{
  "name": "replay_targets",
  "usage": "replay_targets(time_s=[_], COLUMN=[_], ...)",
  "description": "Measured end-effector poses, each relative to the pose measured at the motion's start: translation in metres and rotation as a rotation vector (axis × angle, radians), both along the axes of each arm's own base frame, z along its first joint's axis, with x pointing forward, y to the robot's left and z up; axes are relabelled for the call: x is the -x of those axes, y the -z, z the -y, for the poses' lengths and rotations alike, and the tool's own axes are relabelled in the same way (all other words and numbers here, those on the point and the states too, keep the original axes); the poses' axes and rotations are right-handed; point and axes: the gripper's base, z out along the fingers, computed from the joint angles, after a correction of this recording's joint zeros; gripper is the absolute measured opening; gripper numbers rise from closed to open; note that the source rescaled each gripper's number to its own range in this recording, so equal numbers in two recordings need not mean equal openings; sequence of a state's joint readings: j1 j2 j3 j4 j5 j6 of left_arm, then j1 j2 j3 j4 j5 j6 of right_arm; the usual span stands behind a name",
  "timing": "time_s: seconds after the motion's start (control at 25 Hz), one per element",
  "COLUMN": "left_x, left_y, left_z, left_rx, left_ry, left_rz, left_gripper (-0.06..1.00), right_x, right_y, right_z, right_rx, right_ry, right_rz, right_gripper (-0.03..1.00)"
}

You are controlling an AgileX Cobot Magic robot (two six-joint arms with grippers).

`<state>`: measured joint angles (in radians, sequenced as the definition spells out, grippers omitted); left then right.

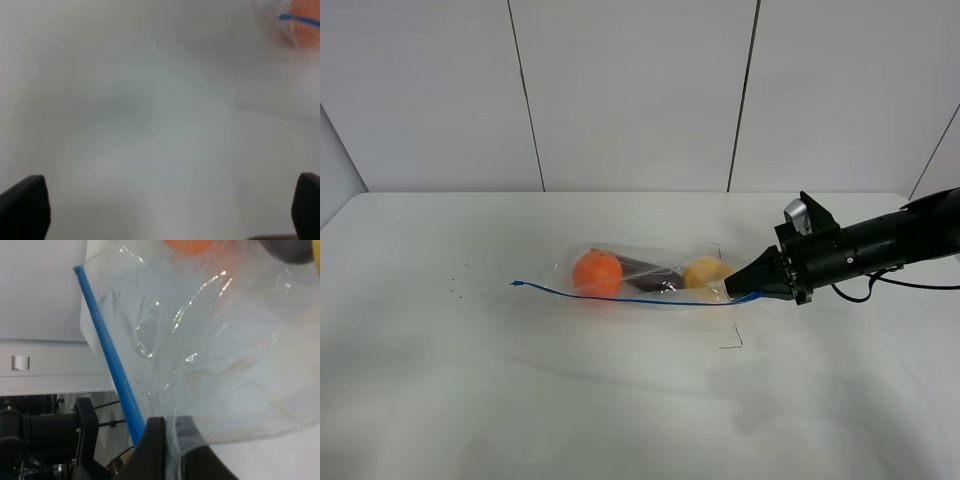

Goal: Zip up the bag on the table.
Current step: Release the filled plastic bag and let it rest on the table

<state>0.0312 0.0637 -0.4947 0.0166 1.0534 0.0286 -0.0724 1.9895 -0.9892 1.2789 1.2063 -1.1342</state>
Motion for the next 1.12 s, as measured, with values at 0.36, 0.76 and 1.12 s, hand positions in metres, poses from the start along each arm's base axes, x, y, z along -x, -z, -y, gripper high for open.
replay_targets(time_s=[0.36, 0.76, 1.12], left_x=[0.01, 0.01, 0.01], left_y=[0.0005, 0.0005, 0.0006], left_z=[0.0004, 0.0004, 0.0004], left_rx=[-0.001, -0.001, -0.001], left_ry=[0.001, 0.001, 0.001], left_rz=[0.069, 0.069, 0.068], left_gripper=[1.0, 1.0, 1.0], right_x=[-0.0001, -0.0001, -0.0001], right_y=[0.0001, 0.0001, 0.0001], right_z=[0.0, 0.0, 0.0], right_rx=[0.001, 0.001, 0.001], right_ry=[0.001, 0.001, 0.001], right_rz=[0.0, 0.0, 0.0], right_gripper=[0.0, 0.0, 0.0])
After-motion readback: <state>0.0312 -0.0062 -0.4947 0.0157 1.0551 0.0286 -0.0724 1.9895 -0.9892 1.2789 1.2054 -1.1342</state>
